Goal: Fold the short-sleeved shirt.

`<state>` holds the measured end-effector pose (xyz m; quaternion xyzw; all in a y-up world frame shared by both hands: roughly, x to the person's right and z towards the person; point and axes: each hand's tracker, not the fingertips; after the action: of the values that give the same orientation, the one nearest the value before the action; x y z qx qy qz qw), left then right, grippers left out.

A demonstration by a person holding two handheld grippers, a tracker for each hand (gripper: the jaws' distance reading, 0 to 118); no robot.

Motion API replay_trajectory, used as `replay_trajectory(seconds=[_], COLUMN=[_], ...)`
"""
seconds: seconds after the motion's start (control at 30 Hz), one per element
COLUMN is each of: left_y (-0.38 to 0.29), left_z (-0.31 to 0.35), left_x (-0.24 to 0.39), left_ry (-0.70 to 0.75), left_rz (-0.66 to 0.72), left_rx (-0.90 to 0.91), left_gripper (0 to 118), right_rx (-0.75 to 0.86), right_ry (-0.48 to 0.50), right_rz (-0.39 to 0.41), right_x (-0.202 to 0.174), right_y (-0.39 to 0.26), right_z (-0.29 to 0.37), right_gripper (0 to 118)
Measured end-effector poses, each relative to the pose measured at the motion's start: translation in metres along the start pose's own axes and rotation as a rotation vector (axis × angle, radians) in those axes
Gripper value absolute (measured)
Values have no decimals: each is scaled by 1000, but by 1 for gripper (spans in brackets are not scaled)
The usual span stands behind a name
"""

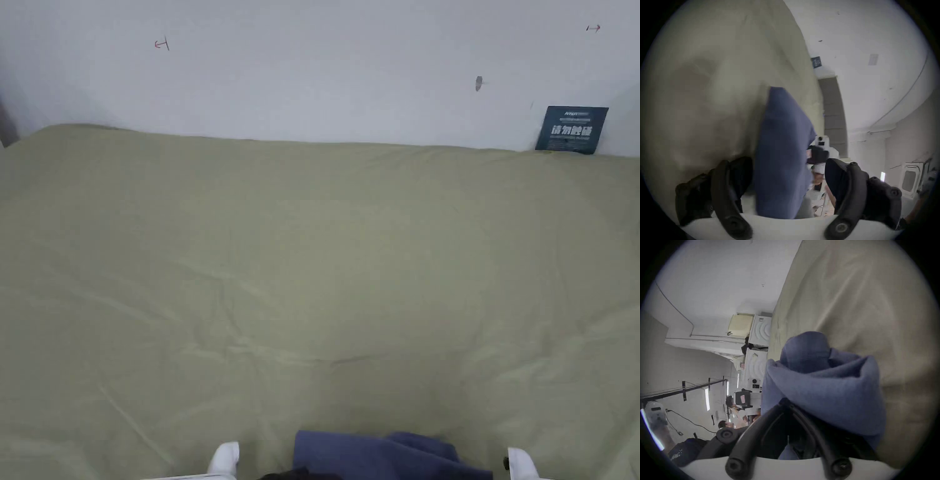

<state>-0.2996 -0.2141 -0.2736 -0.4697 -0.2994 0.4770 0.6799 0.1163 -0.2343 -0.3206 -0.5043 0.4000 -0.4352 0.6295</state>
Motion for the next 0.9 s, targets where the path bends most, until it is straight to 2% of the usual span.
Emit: replay_trajectory(seconds=[0.03, 0.07, 0.17, 0.2, 0.27, 0.37, 0.53, 0.8, 0.9], left_y=[-2, -4, -9, -9, -8, -7, 1, 30, 49], left_z=[-9, -17, -24, -23, -23, -25, -13, 54, 107], left_x=[2, 7, 18, 18, 12, 7, 10, 14, 6], left_ry=[-79, -19, 25, 60, 191, 121, 134, 189, 219], left_rz=[-11, -4, -73, -64, -82, -65, -97, -129, -140], left_rx=[25, 11, -18, -46, -61, -48, -63, -22, 29], left_gripper=[97, 97, 94, 76, 24, 23, 23, 20, 20], right_rx=[3, 5, 5, 5, 7, 12, 24, 130, 137], right_ry=[3, 0, -6, -4, 0, -12, -49, -132, -84], right_rz=[2, 5, 14, 15, 12, 32, 84, 142, 177], right_x=[0, -1, -1, 0, 1, -4, -9, -26, -37], right_y=[0, -2, -1, -1, -1, -3, -4, -9, -15], right_z=[0, 1, 1, 1, 2, 1, 4, 9, -5], right_gripper=[0, 0, 0, 0, 0, 0, 0, 0, 0])
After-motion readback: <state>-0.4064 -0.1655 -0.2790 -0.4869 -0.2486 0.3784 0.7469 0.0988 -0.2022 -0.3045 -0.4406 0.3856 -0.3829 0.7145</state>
